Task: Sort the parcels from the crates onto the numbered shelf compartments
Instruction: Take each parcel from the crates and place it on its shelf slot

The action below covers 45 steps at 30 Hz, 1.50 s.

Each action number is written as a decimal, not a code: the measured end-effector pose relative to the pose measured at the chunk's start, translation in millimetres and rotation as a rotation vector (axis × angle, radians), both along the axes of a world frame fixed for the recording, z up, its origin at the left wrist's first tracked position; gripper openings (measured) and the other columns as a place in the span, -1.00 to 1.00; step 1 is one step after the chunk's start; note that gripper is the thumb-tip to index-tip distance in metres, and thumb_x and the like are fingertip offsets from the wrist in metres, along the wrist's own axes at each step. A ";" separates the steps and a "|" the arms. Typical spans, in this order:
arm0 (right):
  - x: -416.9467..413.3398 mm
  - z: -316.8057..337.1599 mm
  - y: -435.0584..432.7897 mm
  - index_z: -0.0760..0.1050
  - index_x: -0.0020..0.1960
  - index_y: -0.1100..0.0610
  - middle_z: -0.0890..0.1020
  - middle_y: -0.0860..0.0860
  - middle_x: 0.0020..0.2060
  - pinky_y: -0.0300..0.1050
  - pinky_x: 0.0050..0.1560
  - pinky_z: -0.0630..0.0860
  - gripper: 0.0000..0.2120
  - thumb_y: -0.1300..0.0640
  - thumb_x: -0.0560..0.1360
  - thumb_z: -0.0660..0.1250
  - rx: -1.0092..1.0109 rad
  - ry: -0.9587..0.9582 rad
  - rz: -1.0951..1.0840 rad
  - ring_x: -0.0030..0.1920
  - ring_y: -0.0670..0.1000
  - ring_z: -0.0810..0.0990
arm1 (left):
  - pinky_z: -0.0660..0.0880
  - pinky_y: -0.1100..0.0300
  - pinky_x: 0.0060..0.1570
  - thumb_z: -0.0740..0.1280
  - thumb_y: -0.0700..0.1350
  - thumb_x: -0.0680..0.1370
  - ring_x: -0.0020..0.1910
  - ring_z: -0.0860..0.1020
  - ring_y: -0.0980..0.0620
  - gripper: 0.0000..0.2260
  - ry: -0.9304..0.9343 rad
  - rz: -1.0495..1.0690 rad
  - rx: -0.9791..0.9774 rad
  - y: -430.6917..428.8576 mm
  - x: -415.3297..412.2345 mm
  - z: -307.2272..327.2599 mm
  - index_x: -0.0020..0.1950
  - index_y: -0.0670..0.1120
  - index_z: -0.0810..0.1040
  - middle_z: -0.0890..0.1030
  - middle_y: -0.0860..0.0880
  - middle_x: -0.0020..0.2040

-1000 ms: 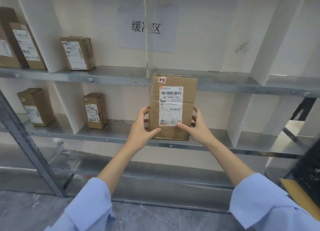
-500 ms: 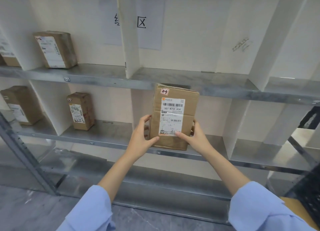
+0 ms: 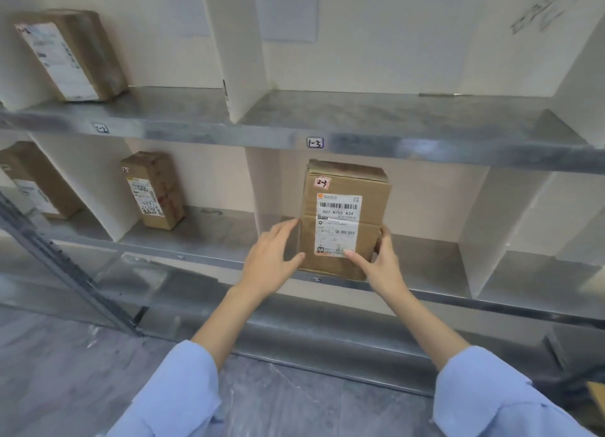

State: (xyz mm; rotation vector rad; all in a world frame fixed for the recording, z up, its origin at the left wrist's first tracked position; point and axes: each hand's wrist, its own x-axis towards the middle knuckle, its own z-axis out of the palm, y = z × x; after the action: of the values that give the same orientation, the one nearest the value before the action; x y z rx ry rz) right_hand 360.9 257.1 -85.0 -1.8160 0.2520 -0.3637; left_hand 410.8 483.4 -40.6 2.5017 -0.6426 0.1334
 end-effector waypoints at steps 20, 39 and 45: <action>140.9 -92.7 0.4 0.14 0.51 0.01 0.42 -0.02 0.42 0.07 0.40 0.40 -0.16 0.17 0.40 0.56 0.002 0.022 -0.076 0.41 -0.09 0.40 | 0.32 -0.01 0.32 0.19 0.11 0.62 0.42 0.31 -0.15 -0.42 -0.095 0.090 0.240 -16.8 103.5 -78.4 0.60 -0.02 0.12 0.32 -0.09 0.51; 119.2 -92.0 -14.4 -0.01 0.60 0.03 0.22 0.00 0.56 0.09 0.43 0.35 -0.02 -0.07 0.41 0.53 -0.313 0.265 -0.094 0.52 0.06 0.23 | 0.38 0.01 0.14 0.24 0.13 0.56 0.23 0.43 -0.14 -0.47 -0.092 0.112 0.252 -26.2 99.6 -80.3 0.48 -0.06 0.34 0.48 -0.11 0.31; 62.2 -70.6 -34.7 0.07 0.60 -0.03 0.25 0.04 0.55 0.13 0.35 0.39 -0.23 -0.32 0.53 0.23 -0.745 0.381 -0.186 0.49 0.15 0.28 | 0.39 -0.04 0.21 0.24 0.13 0.57 0.35 0.37 -0.17 -0.42 -0.138 0.008 0.234 -49.3 73.4 -68.0 0.55 -0.03 0.23 0.37 -0.11 0.46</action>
State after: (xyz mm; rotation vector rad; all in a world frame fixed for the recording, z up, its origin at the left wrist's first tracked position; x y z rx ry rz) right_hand 423.0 222.3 -155.7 -2.6065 0.6135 -0.2505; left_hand 484.2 434.1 -108.6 2.7379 -0.7419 0.2482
